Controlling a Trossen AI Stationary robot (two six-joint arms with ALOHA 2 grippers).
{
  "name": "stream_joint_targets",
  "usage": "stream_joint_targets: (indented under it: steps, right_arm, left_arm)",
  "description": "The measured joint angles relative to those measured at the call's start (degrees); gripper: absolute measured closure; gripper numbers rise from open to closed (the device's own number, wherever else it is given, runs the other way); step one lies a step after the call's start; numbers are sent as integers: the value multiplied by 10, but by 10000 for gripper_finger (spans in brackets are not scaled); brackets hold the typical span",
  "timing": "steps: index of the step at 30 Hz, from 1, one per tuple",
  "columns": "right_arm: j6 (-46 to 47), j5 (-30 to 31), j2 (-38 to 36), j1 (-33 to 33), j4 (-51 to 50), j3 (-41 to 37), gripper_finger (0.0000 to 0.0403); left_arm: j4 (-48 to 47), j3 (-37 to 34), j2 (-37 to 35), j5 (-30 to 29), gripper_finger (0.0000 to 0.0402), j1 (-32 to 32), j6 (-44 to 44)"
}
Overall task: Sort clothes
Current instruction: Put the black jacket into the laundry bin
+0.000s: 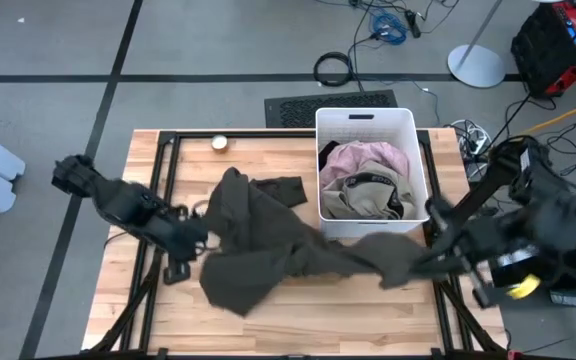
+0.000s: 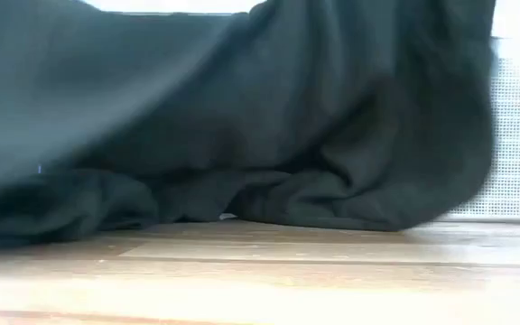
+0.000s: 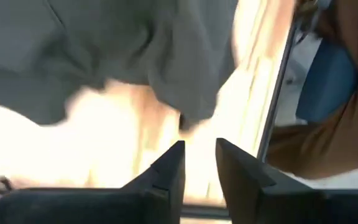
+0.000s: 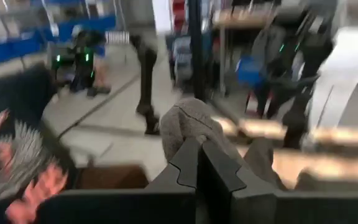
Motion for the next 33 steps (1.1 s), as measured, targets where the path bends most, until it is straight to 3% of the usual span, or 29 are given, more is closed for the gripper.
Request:
stream_joint_targets:
  steps: [4,6,8,14,19,24,28,33]
  right_arm:
    - [87,-33,37,1,-49,0,403]
    - [115,-42,58,2,-66,0,403]
    - [137,-50,76,2,-82,0,403]
    - [204,-48,105,2,-127,0,403]
    - [216,-48,113,2,-125,0,403]
    - [225,-47,116,2,-125,0,403]
    - [225,-47,117,2,-125,0,403]
    - [222,-47,120,2,-128,0,403]
  left_arm:
    - [28,-93,0,52,266,-9,-62]
    - [59,-130,0,83,250,-15,-48]
    - [153,-161,0,75,241,-26,-21]
    - [593,-234,26,-217,237,-83,116]
    - [658,-239,124,-357,237,-74,210]
    - [698,-239,232,-374,237,-29,245]
    - [726,-239,274,-397,237,17,275]
    - [784,-239,299,-300,237,72,286]
